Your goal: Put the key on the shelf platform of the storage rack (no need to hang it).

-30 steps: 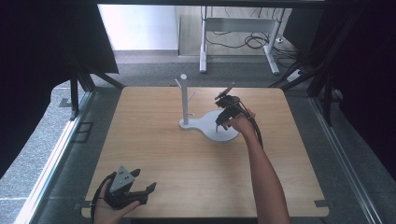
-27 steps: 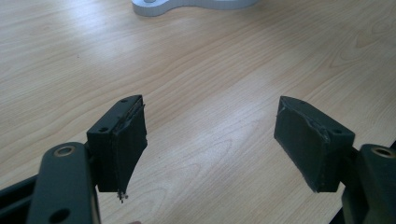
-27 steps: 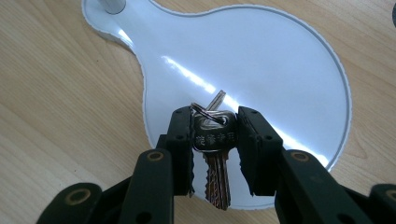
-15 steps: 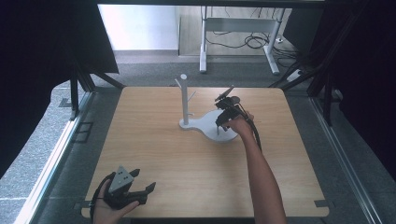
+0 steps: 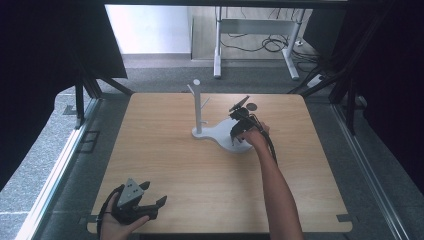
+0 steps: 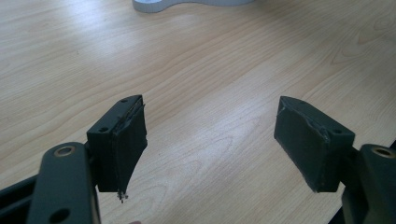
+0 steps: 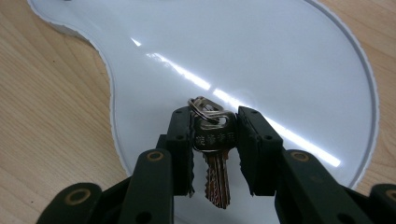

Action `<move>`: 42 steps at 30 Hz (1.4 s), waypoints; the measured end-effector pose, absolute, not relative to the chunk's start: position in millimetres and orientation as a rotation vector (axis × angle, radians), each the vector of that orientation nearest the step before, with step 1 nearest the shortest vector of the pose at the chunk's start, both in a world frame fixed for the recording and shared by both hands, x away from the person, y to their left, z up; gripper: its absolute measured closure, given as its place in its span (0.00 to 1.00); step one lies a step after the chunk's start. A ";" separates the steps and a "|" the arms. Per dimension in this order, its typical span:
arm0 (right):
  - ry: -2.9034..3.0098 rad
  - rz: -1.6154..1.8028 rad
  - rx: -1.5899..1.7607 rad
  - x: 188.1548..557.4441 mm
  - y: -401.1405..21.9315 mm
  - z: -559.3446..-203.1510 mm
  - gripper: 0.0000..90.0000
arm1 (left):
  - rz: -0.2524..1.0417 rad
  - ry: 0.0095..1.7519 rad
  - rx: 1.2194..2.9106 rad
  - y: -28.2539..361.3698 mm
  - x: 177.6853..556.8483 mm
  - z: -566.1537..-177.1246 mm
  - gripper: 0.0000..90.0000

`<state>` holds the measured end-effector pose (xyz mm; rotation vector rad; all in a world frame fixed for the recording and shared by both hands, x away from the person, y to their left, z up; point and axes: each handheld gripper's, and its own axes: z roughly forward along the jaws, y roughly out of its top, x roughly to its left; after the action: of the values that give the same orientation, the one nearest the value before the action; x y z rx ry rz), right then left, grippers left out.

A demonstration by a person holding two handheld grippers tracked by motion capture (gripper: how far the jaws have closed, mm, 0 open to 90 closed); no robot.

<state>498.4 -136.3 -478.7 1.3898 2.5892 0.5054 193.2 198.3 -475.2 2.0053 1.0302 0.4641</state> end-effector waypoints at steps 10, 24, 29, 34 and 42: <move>2.593 0.470 1.397 499.8 -135.8 -487.2 0.75 | 0.465 1.033 2.004 198.5 192.5 -475.2 0.28; 2.591 0.473 1.436 502.8 -140.4 -492.5 0.75 | 0.463 1.036 2.007 198.6 192.3 -476.1 0.28; 2.586 0.469 1.433 502.5 -139.6 -492.3 0.69 | 0.462 1.036 2.006 197.8 192.2 -476.4 0.28; 2.559 0.491 1.416 500.7 -139.1 -487.3 0.62 | 0.460 1.036 2.008 197.9 192.5 -477.2 0.28; 2.516 0.562 1.361 489.5 -139.1 -472.2 0.55 | 0.461 1.040 2.010 198.1 192.8 -477.3 0.28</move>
<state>489.5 -139.1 -472.2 1.3610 2.5158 0.5619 192.8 198.1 -477.3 2.0096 1.0402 0.4609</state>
